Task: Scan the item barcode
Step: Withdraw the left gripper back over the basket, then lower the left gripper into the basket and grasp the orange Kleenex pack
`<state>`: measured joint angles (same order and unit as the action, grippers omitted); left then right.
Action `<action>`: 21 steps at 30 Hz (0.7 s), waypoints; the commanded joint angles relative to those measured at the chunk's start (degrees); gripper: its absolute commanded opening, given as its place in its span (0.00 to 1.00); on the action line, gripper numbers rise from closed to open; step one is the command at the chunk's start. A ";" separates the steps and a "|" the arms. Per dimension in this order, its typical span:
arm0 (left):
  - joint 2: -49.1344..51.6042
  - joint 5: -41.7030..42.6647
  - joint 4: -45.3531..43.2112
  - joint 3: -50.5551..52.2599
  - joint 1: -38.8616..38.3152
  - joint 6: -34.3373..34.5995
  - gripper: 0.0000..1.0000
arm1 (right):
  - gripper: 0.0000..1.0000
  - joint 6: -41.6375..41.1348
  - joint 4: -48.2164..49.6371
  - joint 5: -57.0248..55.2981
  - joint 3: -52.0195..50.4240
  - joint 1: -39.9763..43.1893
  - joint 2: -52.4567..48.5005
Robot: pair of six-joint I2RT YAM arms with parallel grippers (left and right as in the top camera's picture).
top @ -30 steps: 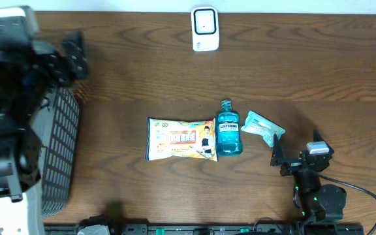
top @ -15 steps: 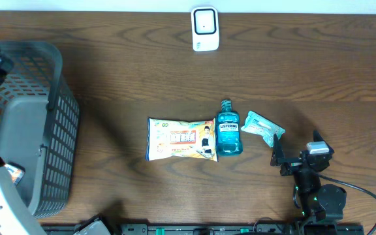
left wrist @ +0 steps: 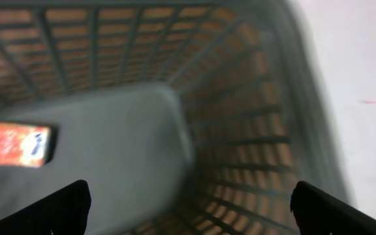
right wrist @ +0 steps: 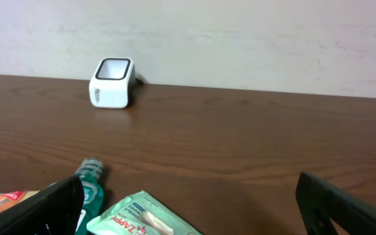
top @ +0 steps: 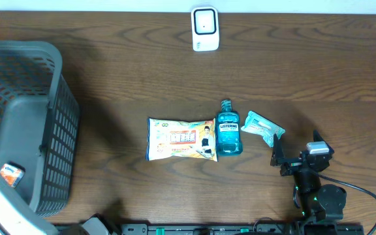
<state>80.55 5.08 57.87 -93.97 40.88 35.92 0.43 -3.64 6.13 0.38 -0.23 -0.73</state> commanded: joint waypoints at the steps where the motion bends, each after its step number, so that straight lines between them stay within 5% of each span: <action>1: 4.44 -6.91 2.14 -0.63 0.31 1.29 0.98 | 0.99 -0.79 -0.24 -0.24 -0.07 -0.13 0.24; 14: 18.64 -13.68 3.08 4.57 0.35 2.49 0.98 | 0.99 -0.79 -0.24 -0.22 -0.07 -0.13 0.24; 18: 24.41 -13.73 4.09 4.57 0.35 -8.57 0.98 | 0.99 -0.79 -0.24 -0.24 -0.07 -0.13 0.24; 21: 29.16 -16.44 6.73 4.57 0.35 -7.04 0.98 | 0.99 -0.79 -0.24 -0.22 -0.07 -0.13 0.24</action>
<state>105.14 -7.75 62.11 -90.13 40.88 32.01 0.43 -3.64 6.13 0.38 -0.23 -0.73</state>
